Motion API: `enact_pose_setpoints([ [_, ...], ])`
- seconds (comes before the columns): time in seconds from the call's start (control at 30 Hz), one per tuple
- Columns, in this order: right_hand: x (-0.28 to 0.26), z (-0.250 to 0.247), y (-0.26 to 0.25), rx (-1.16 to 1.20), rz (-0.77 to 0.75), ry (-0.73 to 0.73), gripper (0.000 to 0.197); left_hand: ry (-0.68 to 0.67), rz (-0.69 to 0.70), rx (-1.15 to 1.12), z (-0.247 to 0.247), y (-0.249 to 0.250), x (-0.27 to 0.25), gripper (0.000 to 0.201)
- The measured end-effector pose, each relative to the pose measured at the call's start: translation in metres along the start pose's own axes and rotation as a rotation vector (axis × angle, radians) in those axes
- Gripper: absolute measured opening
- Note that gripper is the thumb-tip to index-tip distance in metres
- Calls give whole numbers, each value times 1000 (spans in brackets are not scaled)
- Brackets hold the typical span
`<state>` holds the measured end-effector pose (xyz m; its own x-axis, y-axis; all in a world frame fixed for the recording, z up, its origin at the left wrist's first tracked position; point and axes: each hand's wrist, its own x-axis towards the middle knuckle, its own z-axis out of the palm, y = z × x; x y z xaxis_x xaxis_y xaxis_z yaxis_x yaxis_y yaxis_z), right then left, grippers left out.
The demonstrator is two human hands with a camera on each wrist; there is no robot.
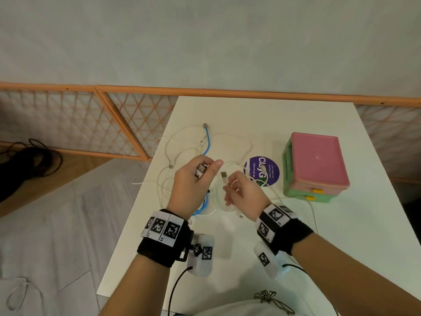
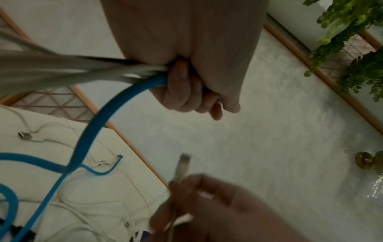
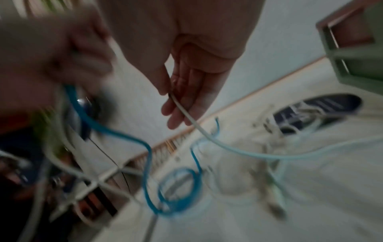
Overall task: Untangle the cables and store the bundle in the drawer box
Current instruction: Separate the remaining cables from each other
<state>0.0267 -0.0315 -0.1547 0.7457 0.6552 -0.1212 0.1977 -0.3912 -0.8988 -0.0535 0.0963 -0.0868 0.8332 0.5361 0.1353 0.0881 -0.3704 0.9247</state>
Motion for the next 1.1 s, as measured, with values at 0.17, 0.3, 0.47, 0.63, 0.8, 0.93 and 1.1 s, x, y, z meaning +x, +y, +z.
enact_pose_setpoints([
  [0.17,-22,-27,-47,377,-141,90,7,-67,-4,-213,14,17,1,26],
  [0.3,-32,-32,-59,423,-249,104,14,-25,26,-278,24,30,2,21],
  [0.47,-38,-31,-34,195,-258,-26,13,113,39,-336,9,42,10,32],
  [0.63,-42,-62,15,-204,-152,-143,30,211,99,-733,-50,60,30,26],
  [0.8,-29,-94,-17,-346,-257,-70,23,-45,187,-125,-51,72,23,3],
  [0.93,-24,-102,-72,-265,-418,-43,17,-399,240,320,-6,78,10,22],
  [1.1,-32,-124,-63,-231,-362,8,22,83,229,44,-26,82,28,25],
])
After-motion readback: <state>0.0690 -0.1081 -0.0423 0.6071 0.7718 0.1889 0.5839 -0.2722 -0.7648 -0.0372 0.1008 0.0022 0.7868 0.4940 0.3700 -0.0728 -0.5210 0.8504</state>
